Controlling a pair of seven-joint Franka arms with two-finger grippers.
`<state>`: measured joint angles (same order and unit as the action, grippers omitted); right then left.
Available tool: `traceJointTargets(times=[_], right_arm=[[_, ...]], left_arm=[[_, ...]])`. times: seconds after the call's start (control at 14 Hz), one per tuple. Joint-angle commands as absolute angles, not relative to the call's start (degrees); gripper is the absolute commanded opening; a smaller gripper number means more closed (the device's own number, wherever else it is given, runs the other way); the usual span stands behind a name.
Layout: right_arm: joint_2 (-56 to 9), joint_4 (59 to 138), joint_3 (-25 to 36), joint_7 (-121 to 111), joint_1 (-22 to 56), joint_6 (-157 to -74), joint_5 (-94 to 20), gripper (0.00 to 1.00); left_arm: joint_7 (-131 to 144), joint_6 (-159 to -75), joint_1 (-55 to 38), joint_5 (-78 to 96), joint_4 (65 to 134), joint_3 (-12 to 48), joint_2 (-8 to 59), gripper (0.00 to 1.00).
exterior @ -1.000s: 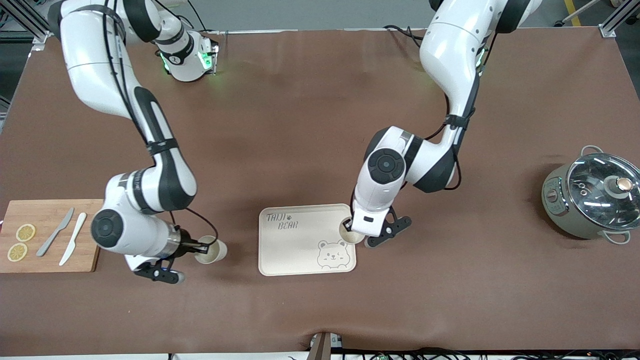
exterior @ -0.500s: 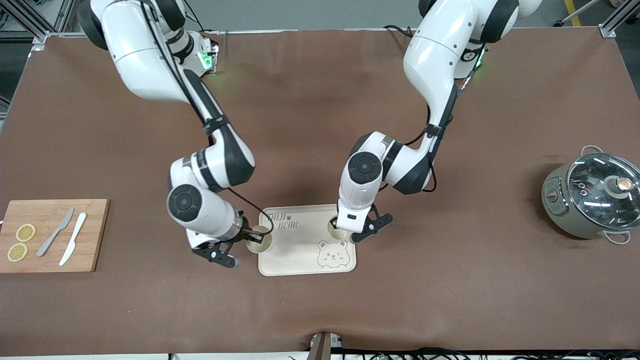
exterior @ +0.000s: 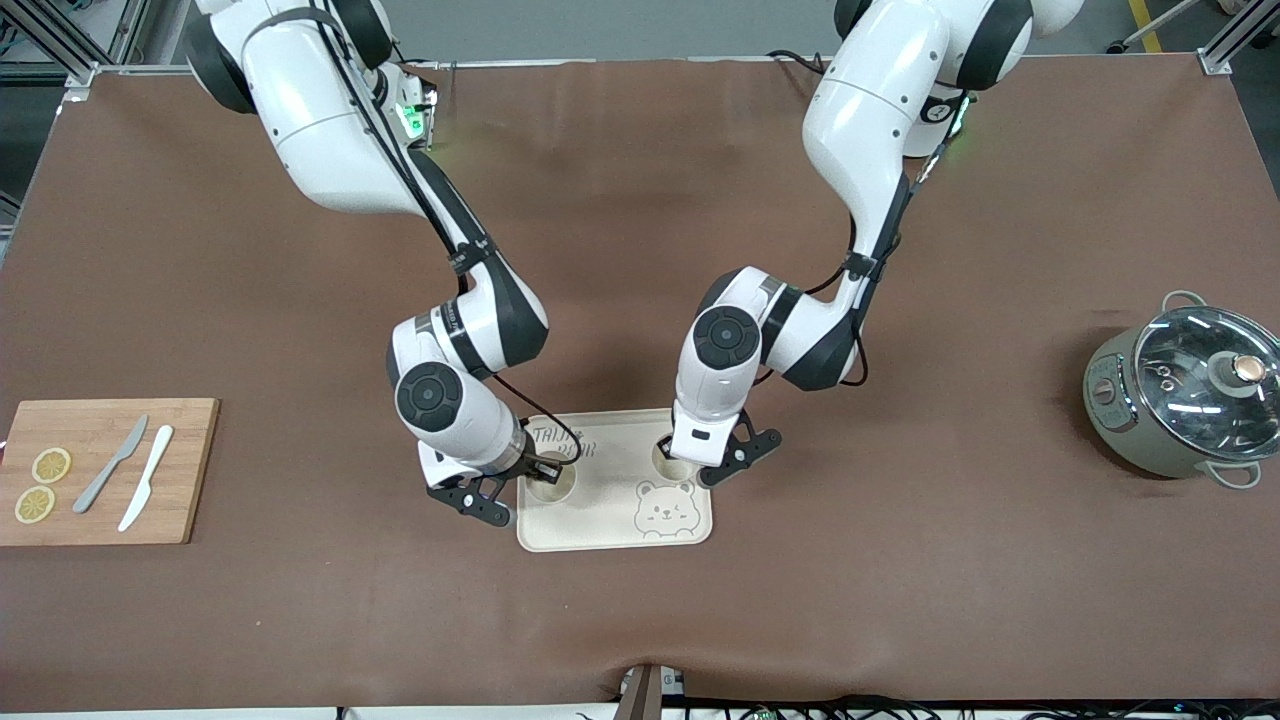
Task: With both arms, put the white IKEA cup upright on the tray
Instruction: 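Lower the left cup onto the tray while the right gripper lowers its cup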
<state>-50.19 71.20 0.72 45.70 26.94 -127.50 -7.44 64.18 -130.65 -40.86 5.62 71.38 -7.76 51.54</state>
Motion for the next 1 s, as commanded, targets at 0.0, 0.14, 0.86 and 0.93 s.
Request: traceJointTargets(times=[0.0,0.14,0.86,0.93], right_arm=[[-51.3,70.8,1.3,47.8,28.3,-129.2,-6.2,0.00],[-52.2,70.8,1.3,49.2,28.7,-130.6,-6.1,0.00],[-52.9,70.9,1.3,49.2,28.9,-131.7,-5.2,1.00],[-52.9,70.8,1.3,49.1,28.8,-131.7,-5.2,1.00]], left_arm=[[64.6,-131.1,-40.9,5.4,70.7,-8.1,51.4,0.87],[64.6,-131.0,-40.3,5.4,70.7,-8.1,50.5,1.00],[58.4,-121.7,-34.6,5.5,71.6,-8.1,39.7,1.00],[56.8,-120.0,-33.2,5.5,72.0,-8.1,38.3,1.00]])
